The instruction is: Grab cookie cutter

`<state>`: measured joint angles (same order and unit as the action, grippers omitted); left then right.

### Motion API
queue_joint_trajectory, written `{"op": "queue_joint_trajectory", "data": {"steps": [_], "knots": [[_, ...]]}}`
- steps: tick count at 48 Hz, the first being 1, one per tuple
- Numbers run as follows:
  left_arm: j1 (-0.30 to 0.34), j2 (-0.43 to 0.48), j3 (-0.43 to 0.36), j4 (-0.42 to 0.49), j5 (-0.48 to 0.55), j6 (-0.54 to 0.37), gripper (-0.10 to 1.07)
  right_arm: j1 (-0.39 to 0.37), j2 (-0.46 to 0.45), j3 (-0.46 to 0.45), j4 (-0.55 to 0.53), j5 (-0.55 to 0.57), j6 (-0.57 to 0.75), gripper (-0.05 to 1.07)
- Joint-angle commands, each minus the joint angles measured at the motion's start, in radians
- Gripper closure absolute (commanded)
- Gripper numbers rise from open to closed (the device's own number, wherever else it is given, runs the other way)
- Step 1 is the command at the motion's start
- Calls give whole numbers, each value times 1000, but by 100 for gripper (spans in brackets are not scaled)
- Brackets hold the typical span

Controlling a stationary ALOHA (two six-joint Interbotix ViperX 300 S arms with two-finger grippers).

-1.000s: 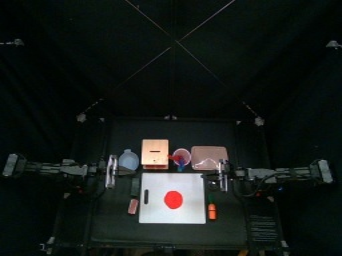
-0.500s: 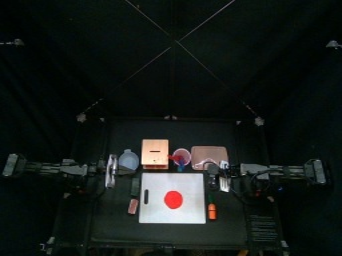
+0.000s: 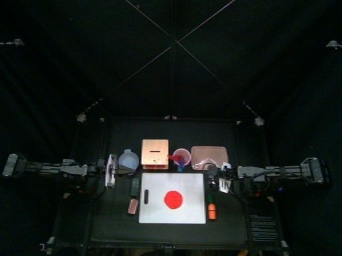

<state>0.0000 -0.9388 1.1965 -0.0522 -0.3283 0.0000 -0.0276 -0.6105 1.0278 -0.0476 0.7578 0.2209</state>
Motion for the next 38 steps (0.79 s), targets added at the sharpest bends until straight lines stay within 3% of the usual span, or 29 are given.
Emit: {"op": "queue_joint_trajectory", "data": {"steps": [1, 18, 38], "knots": [[6, 5, -11, -3, -9, -2, 90, 9, 11, -2, -2, -20, 2, 12], [17, 6, 9, -28, -9, -2, 90, 5, 63, 11, -21, -61, 89, 16], [23, 5, 17, -37, -9, -2, 90, 15, 78, 40, -23, -121, 163, 34]]}}
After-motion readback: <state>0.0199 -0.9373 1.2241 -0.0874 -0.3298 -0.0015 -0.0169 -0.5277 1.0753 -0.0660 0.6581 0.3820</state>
